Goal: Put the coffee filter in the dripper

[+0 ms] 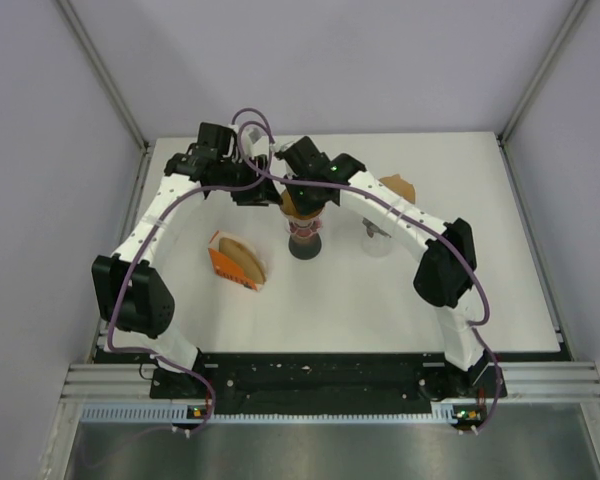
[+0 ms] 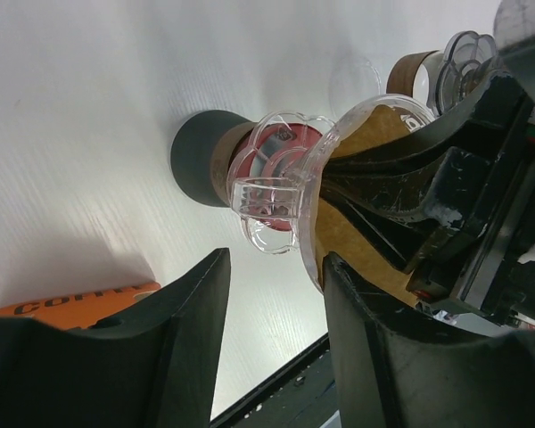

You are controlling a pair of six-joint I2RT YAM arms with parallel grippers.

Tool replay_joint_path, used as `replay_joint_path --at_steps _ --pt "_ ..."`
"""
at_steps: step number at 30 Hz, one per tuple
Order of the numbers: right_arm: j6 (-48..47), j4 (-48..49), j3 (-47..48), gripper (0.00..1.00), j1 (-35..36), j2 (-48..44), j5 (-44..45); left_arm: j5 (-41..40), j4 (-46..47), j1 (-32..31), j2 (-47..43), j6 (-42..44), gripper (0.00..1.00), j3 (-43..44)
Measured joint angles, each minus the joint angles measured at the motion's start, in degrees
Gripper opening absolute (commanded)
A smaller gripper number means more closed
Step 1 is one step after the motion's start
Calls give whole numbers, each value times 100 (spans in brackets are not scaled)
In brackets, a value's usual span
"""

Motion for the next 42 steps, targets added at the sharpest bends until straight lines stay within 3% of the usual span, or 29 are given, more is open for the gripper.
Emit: replay_joint_path --at_steps 19,26,27,31,32,33,34,35,36,39,42 --pt "-221 -109 138 0 20 -522 114 -37 179 -208 -7 138 50 -4" --pt "-317 -83 269 0 20 -848 138 -44 181 -240 -70 291 60 -2" --pt "-328 -85 269 3 17 -907 153 -44 177 -247 -83 330 62 4" --pt "-417 -83 269 50 -28 -1161 315 -46 155 -280 -111 468 75 125" --pt "-450 -83 269 63 -59 -1241 387 -55 149 -280 -111 494 83 188" --pt "-481 -83 267 74 -94 -1338 468 -66 127 -284 -111 527 85 251" --pt "-503 -79 267 83 -142 -1447 553 -92 83 -282 -111 575 99 328" --pt "-525 -55 260 95 -214 -1565 634 -127 15 -282 -111 621 99 426" --pt "-544 -13 251 99 -317 -1690 695 -177 -52 -282 -111 680 99 531" --pt "-549 243 92 99 -820 -2114 721 -330 -219 -247 -111 787 99 898" --pt "-407 575 -256 99 -1792 -2625 697 -466 -269 -98 -111 855 99 1338"
